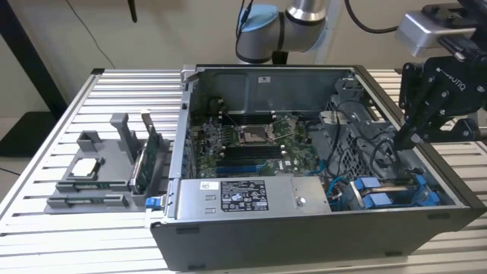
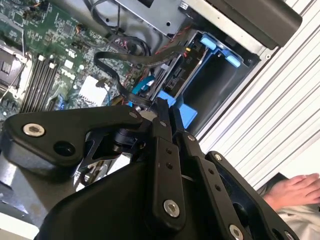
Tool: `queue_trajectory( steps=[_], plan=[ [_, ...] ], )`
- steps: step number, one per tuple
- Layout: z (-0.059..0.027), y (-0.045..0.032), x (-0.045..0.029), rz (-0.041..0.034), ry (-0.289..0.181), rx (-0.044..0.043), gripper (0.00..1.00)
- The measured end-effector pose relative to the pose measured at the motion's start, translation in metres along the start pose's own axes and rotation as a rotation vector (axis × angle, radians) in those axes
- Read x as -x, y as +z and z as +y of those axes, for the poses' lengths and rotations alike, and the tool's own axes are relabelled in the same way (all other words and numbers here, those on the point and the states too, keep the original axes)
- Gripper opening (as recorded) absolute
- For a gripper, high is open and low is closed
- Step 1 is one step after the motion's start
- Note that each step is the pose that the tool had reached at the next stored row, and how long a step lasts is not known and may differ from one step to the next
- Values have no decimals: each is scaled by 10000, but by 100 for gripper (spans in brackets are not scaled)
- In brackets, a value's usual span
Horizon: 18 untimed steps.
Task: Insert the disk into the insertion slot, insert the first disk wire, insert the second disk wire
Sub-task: 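Insert the second disk wire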
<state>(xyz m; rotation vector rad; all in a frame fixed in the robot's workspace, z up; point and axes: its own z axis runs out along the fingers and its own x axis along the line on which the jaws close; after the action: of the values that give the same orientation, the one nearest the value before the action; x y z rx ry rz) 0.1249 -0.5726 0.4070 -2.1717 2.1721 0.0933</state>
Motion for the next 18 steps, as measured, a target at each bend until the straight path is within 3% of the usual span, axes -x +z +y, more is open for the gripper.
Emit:
queue_trajectory(
  steps=[10,18],
  plan=[
    [2,11,0,0,1,0,16],
    [3,91,-8,3,1,0,16]
  ],
)
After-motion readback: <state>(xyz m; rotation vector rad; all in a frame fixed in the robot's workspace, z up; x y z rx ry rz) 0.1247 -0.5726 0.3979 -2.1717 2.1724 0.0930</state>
